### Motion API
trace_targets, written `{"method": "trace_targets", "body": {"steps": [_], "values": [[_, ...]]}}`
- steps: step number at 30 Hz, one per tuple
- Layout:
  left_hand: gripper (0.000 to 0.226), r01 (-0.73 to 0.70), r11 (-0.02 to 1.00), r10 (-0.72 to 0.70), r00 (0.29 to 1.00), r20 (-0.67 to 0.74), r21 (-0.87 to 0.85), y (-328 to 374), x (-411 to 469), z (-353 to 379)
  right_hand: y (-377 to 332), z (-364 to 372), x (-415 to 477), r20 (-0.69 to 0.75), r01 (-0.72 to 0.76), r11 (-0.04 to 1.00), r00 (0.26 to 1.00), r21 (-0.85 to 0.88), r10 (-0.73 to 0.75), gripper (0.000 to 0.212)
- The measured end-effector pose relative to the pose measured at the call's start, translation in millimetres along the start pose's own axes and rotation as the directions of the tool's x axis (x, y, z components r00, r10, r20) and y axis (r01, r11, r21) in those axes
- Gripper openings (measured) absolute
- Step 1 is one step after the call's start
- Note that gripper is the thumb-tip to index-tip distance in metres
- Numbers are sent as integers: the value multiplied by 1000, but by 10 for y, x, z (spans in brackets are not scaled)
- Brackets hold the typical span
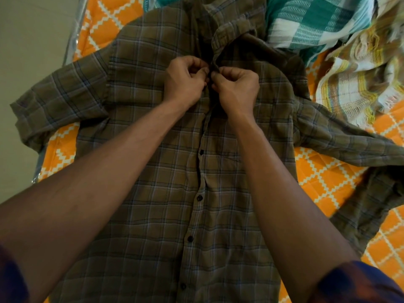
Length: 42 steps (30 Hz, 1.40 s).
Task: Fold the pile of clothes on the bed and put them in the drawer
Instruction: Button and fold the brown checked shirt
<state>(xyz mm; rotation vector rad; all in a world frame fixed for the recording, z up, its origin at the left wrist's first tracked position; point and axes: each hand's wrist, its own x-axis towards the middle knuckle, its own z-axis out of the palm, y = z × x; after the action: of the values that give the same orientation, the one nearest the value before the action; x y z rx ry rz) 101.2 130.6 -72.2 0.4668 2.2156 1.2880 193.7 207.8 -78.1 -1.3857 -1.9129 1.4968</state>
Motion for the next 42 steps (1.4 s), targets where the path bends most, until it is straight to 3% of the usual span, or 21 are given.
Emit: {"method": "trace_targets", "body": {"steps": [5,10,14,20,26,31,36,39,42], "values": [[6,-34,998,34,999,-7,55,-37,5,20,41,20,-24,13,14,1000,1000,-26,-14,9],[6,-81,994,82,997,-10,78,-61,3,43,18,18,-67,36,-52,993,998,103,48,11],[7,-57,998,56,998,-18,-7,-68,4,63,-16,-95,-110,187,-181,916,975,357,120,18],[11,42,991,-33,997,75,-125,-69,90,-22,-38,-153,65,305,-322,852,930,412,203,8],[8,41,988,-27,995,95,-149,-106,84,-32,29,-38,-4,149,-187,910,979,370,141,9],[15,-53,999,53,999,10,0,-103,-10,12,84,67,-55,29,-71,965,997,253,65,7],[5,2,998,3,997,-73,66,-31,8,69,31,23,-33,116,-67,971,992,230,41,17],[17,40,997,-40,999,-10,66,-26,87,5,-6,-69,-10,241,-134,955,968,266,68,17],[6,6,988,-25,992,125,151,36,122,-67,-37,-207,61,391,-234,934,913,270,116,16]]}}
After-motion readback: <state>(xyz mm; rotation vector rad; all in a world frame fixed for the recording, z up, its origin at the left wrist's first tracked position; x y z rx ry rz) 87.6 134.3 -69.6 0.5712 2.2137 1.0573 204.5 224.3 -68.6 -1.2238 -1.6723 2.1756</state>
